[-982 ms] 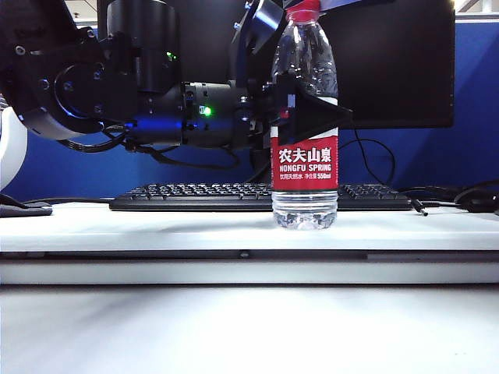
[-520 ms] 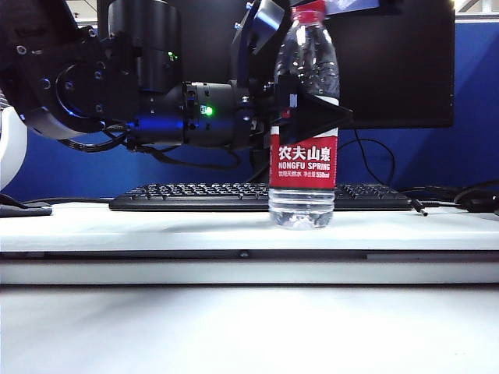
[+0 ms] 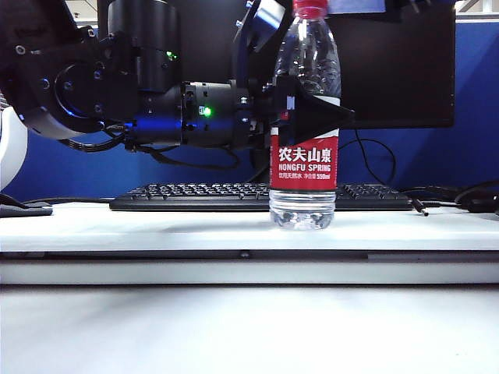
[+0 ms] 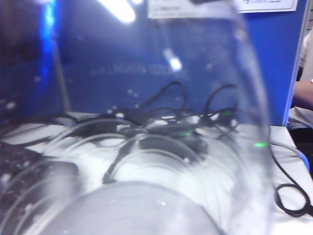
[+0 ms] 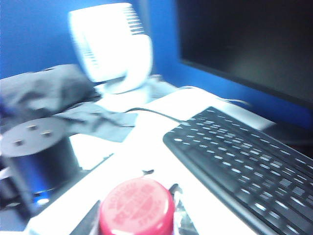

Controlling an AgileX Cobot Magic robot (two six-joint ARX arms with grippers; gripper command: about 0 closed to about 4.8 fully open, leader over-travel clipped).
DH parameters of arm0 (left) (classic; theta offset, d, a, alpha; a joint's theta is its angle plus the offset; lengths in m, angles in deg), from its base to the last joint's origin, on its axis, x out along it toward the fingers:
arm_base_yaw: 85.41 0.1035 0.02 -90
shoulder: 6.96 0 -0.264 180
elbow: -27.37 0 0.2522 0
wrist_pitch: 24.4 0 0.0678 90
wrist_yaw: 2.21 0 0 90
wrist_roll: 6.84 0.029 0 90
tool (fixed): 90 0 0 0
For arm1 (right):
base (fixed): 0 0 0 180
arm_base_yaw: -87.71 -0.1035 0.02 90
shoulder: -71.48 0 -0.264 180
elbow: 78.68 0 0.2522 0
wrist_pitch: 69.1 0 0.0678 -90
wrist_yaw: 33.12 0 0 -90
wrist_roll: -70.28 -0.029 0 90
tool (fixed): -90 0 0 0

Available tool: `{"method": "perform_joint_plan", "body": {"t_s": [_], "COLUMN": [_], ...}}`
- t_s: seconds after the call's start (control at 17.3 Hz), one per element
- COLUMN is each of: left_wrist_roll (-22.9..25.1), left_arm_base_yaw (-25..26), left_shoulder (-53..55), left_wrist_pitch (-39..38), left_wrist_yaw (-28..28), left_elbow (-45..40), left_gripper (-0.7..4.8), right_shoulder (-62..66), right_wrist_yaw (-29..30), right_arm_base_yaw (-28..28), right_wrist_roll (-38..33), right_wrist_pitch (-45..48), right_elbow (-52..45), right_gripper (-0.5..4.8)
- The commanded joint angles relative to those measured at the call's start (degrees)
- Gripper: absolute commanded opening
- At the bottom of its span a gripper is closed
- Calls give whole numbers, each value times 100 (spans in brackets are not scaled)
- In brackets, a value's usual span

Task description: Unscrew the cap from the plastic bottle on the table.

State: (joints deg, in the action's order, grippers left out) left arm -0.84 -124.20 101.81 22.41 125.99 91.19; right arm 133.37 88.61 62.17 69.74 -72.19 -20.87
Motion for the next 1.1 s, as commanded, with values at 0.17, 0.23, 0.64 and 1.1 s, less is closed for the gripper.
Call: {"method": "perform_joint_plan", "body": {"t_s": [0.17, 0.23, 0.64, 1.1], "left_wrist_roll": [-2, -2, -2, -2], "left_arm_base_yaw": [-13, -13, -11, -13], "left_shoulder": [24, 24, 24, 24], "left_wrist_pitch": [-227, -225, -232, -227], "left_wrist_yaw": [-46, -46, -109, -109], "left_elbow": [-15, -15, -17, -15], "left_gripper": [295, 295, 295, 295], "right_shoulder": [122, 122, -129, -1353], "right_wrist_yaw": [1237, 1231, 168, -4085], "right_arm_base_yaw": [28, 72, 142, -992], "right_wrist_roll": [-90, -90, -240, -660], "right_wrist_pitch": [-334, -313, -297, -483], "right_elbow": [-24, -24, -24, -55], "right_gripper": [116, 117, 246, 315]}}
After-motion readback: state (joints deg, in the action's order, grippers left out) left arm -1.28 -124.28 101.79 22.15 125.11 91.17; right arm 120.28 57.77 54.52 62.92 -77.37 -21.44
